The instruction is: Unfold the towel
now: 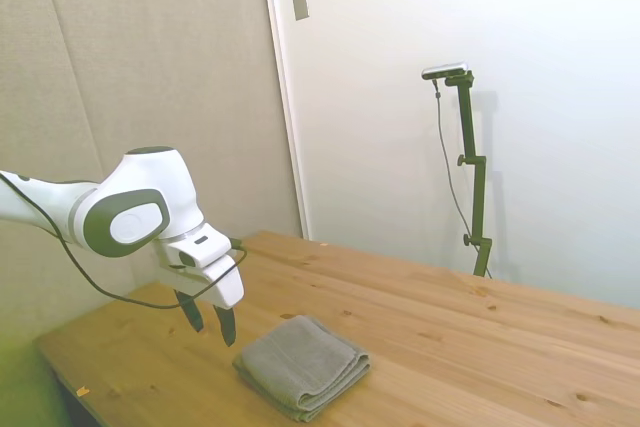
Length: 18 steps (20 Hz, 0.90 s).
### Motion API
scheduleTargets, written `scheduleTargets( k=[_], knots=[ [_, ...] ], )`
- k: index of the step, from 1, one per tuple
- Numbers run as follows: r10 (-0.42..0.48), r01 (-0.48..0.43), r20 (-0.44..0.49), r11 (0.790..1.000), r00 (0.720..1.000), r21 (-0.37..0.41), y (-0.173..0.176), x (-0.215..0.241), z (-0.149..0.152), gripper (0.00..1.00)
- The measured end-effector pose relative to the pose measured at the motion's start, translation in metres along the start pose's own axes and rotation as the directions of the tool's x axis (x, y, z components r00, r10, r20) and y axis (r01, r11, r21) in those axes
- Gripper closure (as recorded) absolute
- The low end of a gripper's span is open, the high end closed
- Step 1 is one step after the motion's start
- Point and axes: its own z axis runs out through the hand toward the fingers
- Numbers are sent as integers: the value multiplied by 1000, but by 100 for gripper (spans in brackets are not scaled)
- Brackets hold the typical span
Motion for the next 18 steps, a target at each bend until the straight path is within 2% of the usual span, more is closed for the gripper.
scheduleTargets(
  k=[4,7,9,14,18],
  knots=[
    [54,-54,-2,998,999,28,9,17,-9,0],
    [171,-170,-1,982,985,81,52,66,-25,0],
    [236,-237,19,965,972,109,85,88,-26,0],
    [322,-327,57,933,945,148,169,120,-6,0],
    [368,-371,56,908,928,196,204,137,20,0]
  ],
)
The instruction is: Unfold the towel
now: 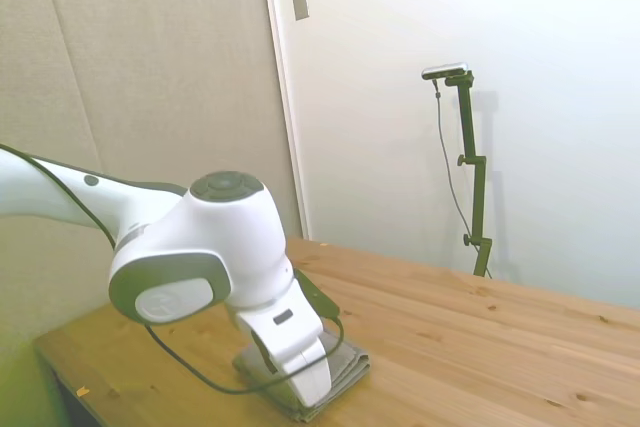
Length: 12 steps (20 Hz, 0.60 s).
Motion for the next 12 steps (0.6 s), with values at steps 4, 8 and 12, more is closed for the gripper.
scheduleTargets(
  k=[4,8,12],
  knots=[
    [9,-10,24,999,1000,41,4,10,26,0],
    [-18,13,68,996,998,86,-6,13,46,0],
    [-44,34,89,994,995,104,-16,17,53,0]
  ],
)
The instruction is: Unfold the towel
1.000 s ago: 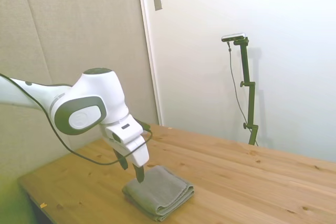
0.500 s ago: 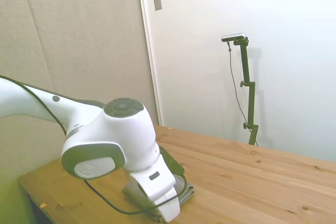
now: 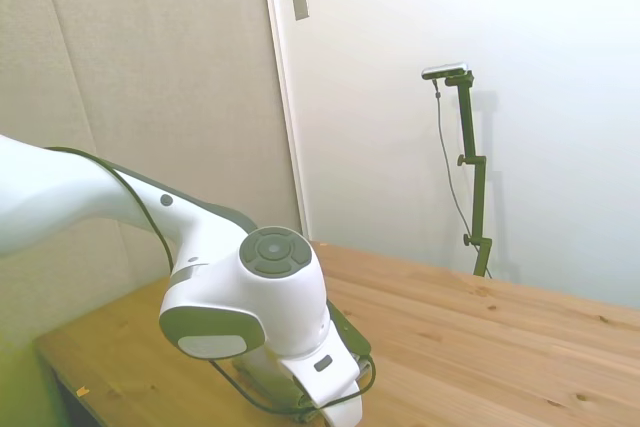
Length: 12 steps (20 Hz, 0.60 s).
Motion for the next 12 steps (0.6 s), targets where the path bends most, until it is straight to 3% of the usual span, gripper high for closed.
scheduleTargets(
  k=[3,4,12],
  knots=[
    [-19,18,44,1000,999,10,-4,-1,4,0],
    [-23,22,62,1000,998,10,-4,-3,4,100],
    [-31,28,92,999,995,32,2,-9,-9,100]
  ],
)
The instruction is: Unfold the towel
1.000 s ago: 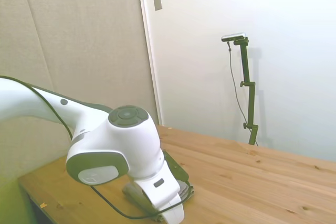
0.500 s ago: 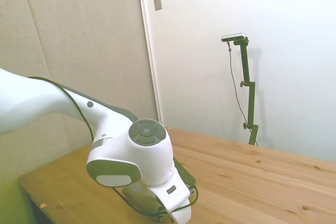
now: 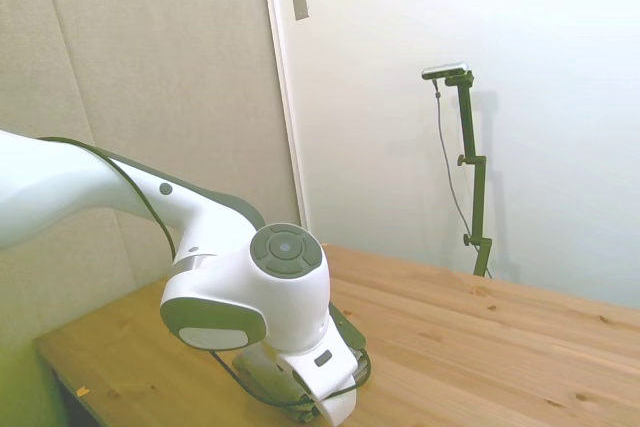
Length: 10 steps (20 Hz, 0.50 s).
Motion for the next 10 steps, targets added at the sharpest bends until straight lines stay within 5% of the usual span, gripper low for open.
scheduleTargets(
  k=[10],
  knots=[
    [2,-2,15,1000,1000,-6,6,-3,5,100]
  ],
)
